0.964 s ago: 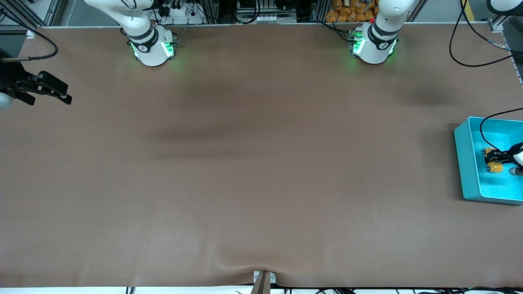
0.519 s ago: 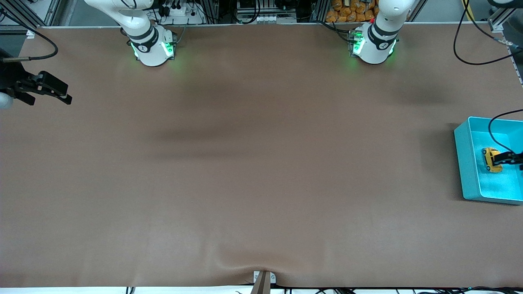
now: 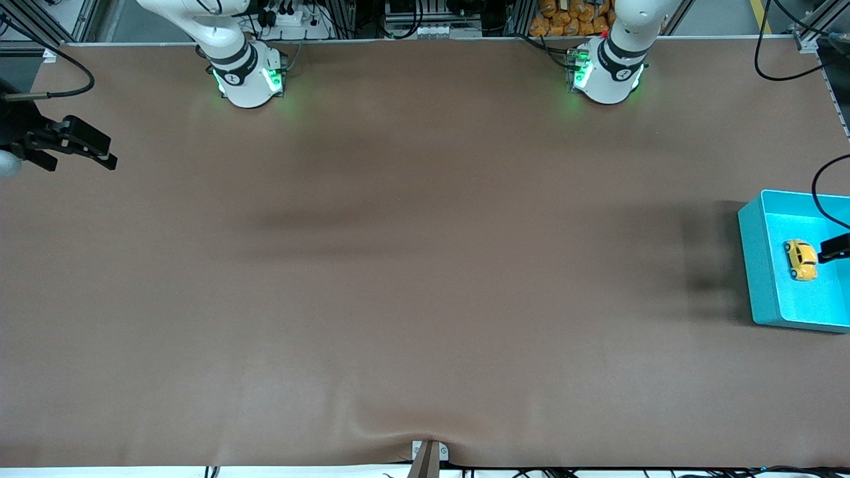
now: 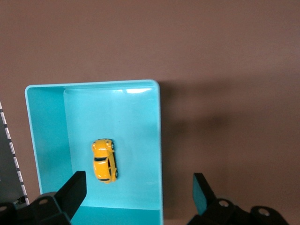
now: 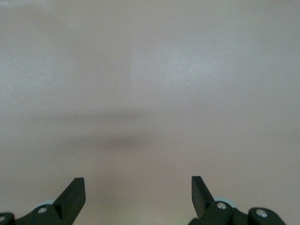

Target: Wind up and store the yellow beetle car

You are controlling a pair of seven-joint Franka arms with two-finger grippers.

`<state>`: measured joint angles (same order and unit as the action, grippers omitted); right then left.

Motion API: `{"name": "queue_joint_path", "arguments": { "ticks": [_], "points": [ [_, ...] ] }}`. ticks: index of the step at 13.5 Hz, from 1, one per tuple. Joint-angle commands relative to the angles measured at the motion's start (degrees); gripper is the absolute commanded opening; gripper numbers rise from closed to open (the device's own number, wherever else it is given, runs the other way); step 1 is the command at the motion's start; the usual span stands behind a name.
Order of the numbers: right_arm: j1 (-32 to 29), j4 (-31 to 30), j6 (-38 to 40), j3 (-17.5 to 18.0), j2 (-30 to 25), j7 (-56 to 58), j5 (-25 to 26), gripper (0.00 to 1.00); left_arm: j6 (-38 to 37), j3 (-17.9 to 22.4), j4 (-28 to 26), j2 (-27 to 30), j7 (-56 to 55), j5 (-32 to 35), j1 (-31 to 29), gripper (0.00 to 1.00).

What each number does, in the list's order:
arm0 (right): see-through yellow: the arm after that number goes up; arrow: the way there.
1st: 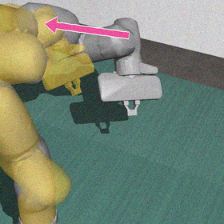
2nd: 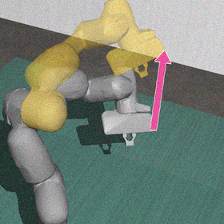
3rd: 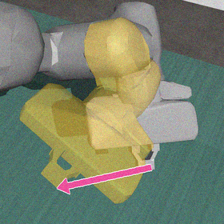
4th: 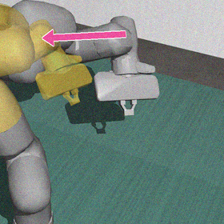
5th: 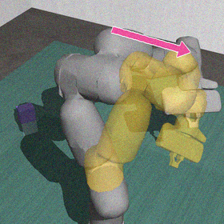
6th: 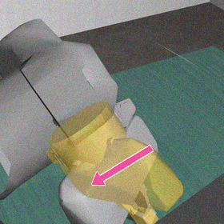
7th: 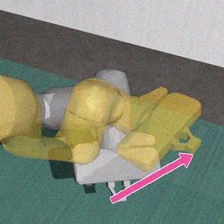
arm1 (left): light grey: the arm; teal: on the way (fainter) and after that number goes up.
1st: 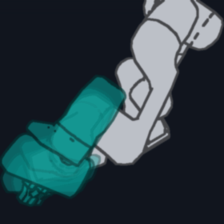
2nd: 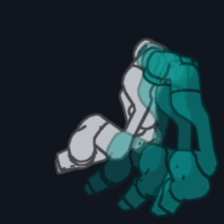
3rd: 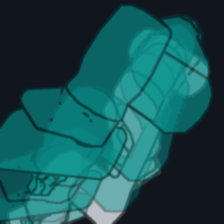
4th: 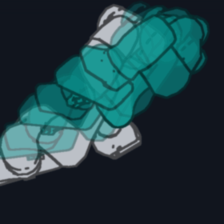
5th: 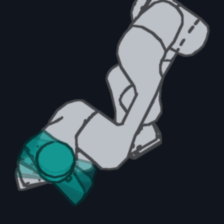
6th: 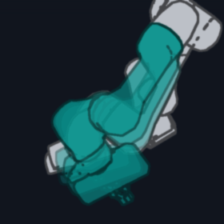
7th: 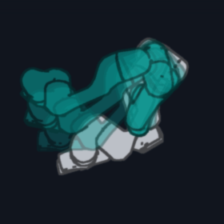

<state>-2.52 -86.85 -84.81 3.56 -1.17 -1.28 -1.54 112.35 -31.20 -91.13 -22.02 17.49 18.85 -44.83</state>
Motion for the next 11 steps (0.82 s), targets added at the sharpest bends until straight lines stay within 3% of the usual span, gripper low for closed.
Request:
{"name": "queue_joint_path", "arguments": {
  "ticks": [1,8,11],
  "points": [
    [-0.74,-0.60,-0.36,0.57,-0.76,0.31,0.49,1.00,-5.19,2.62,-4.59,9.52,-5.17,-4.51,6.22,1.00],
    [-0.82,-0.60,-0.36,0.66,-0.68,0.31,0.49,1.00,-15.75,12.47,-4.24,19.73,-22.22,-11.99,28.37,1.00],
    [-0.82,-0.60,-0.36,0.57,-0.76,0.31,0.49,1.00,-19.62,17.74,-3.10,22.28,-22.86,-15.33,34.80,1.00]
  ]
}}
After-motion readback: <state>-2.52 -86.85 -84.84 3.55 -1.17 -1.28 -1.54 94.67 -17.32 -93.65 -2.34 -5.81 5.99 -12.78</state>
